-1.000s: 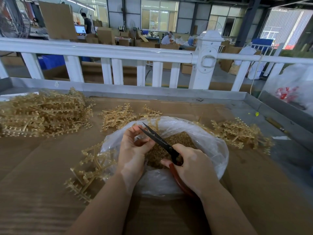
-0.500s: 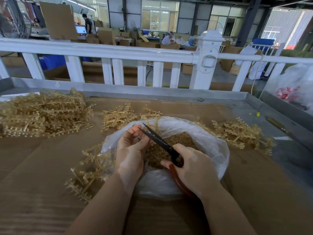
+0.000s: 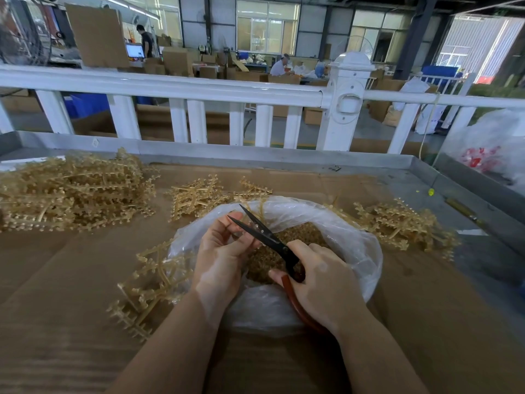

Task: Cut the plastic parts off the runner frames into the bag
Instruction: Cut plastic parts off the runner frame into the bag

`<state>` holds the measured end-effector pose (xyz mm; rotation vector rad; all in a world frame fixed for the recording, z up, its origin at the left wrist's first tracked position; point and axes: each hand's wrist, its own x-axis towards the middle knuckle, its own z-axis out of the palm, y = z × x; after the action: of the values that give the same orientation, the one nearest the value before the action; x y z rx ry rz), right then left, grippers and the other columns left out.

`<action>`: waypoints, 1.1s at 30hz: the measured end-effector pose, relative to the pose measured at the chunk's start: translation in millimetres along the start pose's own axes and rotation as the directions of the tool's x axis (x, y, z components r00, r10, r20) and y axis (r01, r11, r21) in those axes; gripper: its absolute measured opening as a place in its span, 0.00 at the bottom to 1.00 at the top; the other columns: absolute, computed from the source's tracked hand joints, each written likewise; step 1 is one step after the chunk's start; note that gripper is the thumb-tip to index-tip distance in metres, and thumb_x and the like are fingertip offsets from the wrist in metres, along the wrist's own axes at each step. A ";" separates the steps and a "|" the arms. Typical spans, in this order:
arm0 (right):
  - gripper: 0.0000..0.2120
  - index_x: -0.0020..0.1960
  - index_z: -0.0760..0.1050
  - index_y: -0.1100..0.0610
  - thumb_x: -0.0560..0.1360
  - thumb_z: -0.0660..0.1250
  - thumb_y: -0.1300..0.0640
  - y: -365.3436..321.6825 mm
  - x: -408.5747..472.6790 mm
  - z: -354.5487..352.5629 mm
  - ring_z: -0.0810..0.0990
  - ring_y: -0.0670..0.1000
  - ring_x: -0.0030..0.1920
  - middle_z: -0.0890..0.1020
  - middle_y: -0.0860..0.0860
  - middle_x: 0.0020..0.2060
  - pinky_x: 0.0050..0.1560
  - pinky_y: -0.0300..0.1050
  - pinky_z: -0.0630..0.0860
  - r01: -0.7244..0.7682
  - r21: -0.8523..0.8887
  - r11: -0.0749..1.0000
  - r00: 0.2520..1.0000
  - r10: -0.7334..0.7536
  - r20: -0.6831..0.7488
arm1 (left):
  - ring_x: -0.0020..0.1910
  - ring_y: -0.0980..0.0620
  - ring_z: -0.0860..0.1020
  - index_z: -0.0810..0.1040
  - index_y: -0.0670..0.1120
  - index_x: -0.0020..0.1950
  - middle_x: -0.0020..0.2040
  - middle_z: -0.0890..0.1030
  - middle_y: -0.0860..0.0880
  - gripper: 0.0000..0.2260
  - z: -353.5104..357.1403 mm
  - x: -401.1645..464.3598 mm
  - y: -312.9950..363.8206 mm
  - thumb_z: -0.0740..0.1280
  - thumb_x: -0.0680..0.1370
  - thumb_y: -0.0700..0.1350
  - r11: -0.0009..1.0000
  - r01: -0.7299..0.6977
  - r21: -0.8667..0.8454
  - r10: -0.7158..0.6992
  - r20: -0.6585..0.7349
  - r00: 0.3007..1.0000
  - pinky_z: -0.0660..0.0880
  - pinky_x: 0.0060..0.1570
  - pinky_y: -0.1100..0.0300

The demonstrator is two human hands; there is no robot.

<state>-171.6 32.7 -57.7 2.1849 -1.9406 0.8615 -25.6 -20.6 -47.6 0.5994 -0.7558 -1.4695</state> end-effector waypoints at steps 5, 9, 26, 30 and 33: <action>0.21 0.51 0.73 0.46 0.70 0.55 0.33 -0.8 0.5 -0.7 0.74 0.45 0.40 0.76 0.43 0.38 0.39 0.37 0.68 0.003 0.036 0.999 1.000 -0.003 0.012 | 0.34 0.56 0.81 0.73 0.41 0.44 0.38 0.75 0.47 0.13 -0.2 0.4 -0.4 0.59 0.74 0.24 1.000 0.005 0.024 -0.005 0.000 1.000 0.78 0.34 0.66; 0.20 0.49 0.74 0.47 0.70 0.57 0.34 -0.8 1.3 -2.6 0.72 0.43 0.37 0.75 0.42 0.36 0.36 0.34 0.65 0.006 0.064 0.998 1.000 -0.007 0.019 | 0.34 0.55 0.80 0.73 0.41 0.44 0.39 0.75 0.46 0.13 -0.8 1.5 -1.6 0.59 0.74 0.23 0.999 0.014 0.035 -0.014 -0.001 1.000 0.78 0.35 0.66; 0.15 0.49 0.75 0.46 0.71 0.64 0.36 0.2 0.4 -2.7 0.73 0.44 0.36 0.76 0.42 0.35 0.35 0.37 0.66 -0.008 0.076 0.997 1.000 0.007 0.011 | 0.34 0.52 0.80 0.70 0.41 0.42 0.39 0.75 0.43 0.13 -2.4 2.3 -2.5 0.60 0.73 0.23 1.000 -0.018 -0.008 0.018 -0.002 1.000 0.79 0.36 0.63; 0.16 0.49 0.75 0.46 0.70 0.63 0.35 0.0 0.1 -1.2 0.72 0.43 0.35 0.76 0.42 0.35 0.33 0.33 0.62 -0.006 0.064 0.998 1.000 0.006 0.001 | 0.37 0.51 0.80 0.73 0.40 0.48 0.43 0.77 0.42 0.09 -3.7 3.1 -0.1 0.59 0.76 0.28 0.997 0.044 -0.060 -0.045 -0.027 0.999 0.79 0.36 0.63; 0.17 0.49 0.75 0.46 0.70 0.62 0.35 0.4 0.2 -1.0 0.73 0.43 0.36 0.76 0.42 0.35 0.33 0.33 0.63 0.000 0.058 0.998 1.000 -0.001 0.006 | 0.36 0.52 0.79 0.72 0.40 0.46 0.41 0.76 0.44 0.09 -2.1 2.4 -1.8 0.60 0.76 0.27 1.000 0.019 -0.022 -0.020 -0.055 0.998 0.79 0.36 0.64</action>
<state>-172.3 32.9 -56.9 2.2223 -1.9416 0.9233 -25.2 -23.2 -50.1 0.6296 -0.6921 -1.4712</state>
